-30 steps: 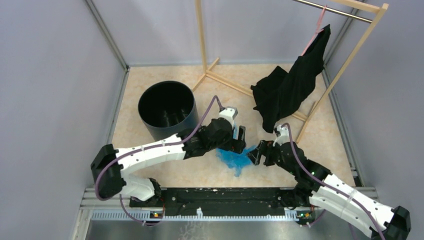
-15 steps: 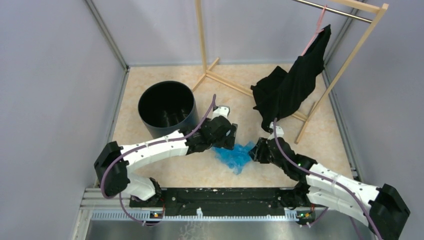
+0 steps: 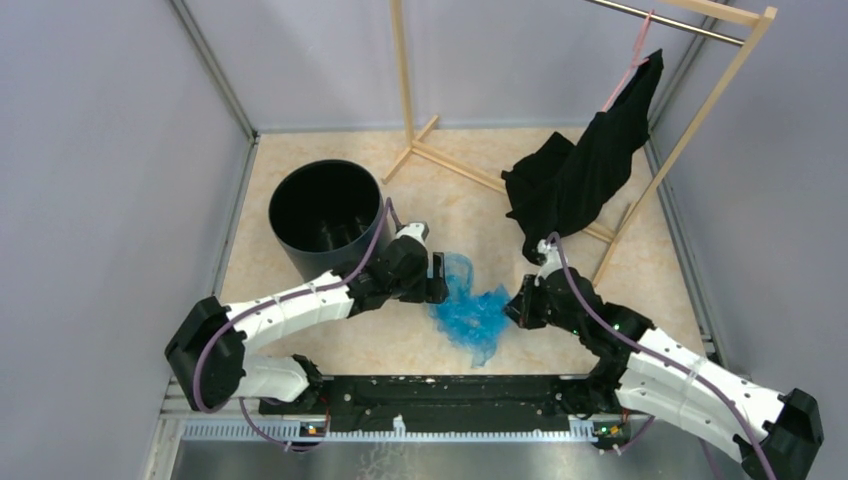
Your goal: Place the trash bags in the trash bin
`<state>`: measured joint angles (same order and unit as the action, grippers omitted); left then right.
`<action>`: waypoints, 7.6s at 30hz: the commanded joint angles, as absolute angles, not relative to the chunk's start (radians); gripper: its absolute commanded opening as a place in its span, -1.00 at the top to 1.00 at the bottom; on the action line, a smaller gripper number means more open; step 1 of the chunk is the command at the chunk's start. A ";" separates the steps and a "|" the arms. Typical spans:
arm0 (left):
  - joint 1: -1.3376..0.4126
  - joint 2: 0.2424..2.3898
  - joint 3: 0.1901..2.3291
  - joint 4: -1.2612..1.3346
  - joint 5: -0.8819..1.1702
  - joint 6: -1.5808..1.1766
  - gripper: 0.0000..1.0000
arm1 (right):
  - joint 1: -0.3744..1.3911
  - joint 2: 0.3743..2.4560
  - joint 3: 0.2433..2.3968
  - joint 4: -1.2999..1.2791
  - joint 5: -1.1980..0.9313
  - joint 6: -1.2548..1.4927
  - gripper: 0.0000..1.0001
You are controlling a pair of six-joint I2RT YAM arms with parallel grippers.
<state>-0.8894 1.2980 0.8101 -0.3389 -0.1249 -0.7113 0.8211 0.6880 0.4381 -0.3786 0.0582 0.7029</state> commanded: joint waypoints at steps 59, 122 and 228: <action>-0.928 0.996 1.042 -0.231 0.257 -0.294 1.00 | 0.815 0.834 0.815 -0.187 0.004 0.468 -0.47; -1.261 0.989 0.832 -0.375 -0.306 -0.628 -0.97 | 0.842 0.889 0.323 0.050 -0.187 0.893 -0.01; -0.978 0.837 1.341 -0.740 -0.514 -0.325 1.00 | 0.770 0.677 0.847 -0.340 -0.088 0.536 1.00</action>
